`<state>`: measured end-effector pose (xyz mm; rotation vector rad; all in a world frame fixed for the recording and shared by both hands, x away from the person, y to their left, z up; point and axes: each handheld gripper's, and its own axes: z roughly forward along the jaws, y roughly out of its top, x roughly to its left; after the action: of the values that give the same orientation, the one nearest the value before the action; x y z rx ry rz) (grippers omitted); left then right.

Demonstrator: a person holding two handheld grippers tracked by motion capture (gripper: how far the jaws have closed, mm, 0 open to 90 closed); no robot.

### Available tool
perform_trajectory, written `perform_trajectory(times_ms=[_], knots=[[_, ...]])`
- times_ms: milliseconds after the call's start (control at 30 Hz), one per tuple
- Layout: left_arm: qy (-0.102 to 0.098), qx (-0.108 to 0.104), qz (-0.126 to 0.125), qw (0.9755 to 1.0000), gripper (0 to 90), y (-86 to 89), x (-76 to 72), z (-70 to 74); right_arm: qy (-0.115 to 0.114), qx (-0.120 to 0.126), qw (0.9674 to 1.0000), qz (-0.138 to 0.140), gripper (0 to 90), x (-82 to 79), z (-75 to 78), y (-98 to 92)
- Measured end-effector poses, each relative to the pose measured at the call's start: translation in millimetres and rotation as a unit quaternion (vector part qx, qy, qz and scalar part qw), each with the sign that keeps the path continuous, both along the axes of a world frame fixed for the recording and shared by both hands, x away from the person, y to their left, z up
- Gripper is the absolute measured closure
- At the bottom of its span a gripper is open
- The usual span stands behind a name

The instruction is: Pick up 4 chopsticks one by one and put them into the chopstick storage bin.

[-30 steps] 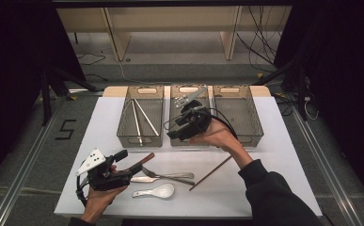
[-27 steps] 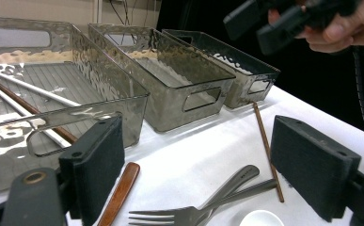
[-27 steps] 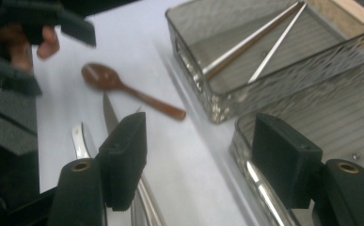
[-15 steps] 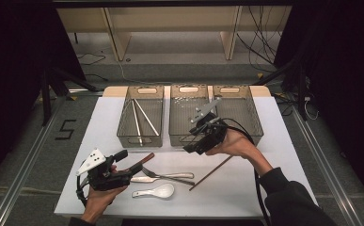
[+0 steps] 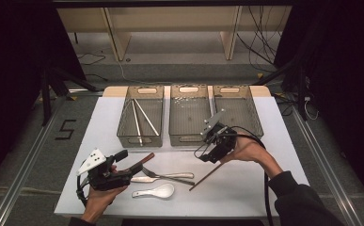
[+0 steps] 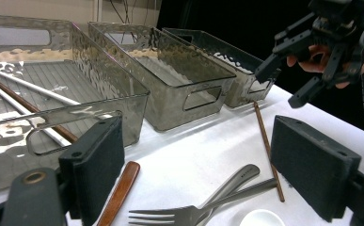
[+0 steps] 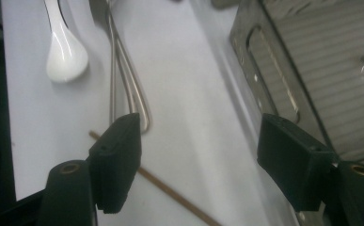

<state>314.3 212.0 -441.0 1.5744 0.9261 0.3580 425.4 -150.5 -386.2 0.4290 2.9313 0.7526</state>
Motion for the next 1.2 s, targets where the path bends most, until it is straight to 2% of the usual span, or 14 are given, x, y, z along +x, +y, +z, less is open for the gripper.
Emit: perform_trajectory(times_ms=[300,367,500,800,967,1000,1133,1200], knots=[[-0.001,0.0,0.0,1.0,17.9,-0.3,0.0,0.0,0.009,-0.035,0.9993,0.008,31.4,-1.3,-18.8,-10.0],[0.0,0.0,-0.001,1.0,17.9,-0.2,0.1,0.0,0.008,-0.049,0.9986,0.018,31.4,-0.9,-22.8,-11.2],[0.0,0.0,-0.001,1.0,17.9,-0.1,0.0,0.0,0.006,-0.06,0.998,0.019,31.4,-1.6,-30.1,-11.8],[0.0,0.0,0.0,1.0,17.9,-0.2,-0.1,0.0,0.018,-0.096,0.9948,0.031,33.5,-1.4,-43.7,-14.6],[-0.001,0.0,0.0,1.0,17.9,-0.5,0.1,-0.1,0.014,-0.113,0.9926,0.041,35.8,-1.2,-49.5,-15.4],[-0.001,0.0,-0.001,1.0,17.9,-0.5,0.0,-0.1,0.019,-0.117,0.9923,0.036,36.2,-2.5,-49.9,-14.9],[0.0,0.0,0.0,1.0,17.9,-0.5,0.0,-0.1,0.013,-0.128,0.9902,0.054,38.8,-2.0,-53.6,-15.0],[-0.001,0.0,0.0,1.0,17.9,-0.5,0.0,-0.1,0.014,-0.134,0.9895,0.053,40.5,-2.1,-54.5,-14.5]])
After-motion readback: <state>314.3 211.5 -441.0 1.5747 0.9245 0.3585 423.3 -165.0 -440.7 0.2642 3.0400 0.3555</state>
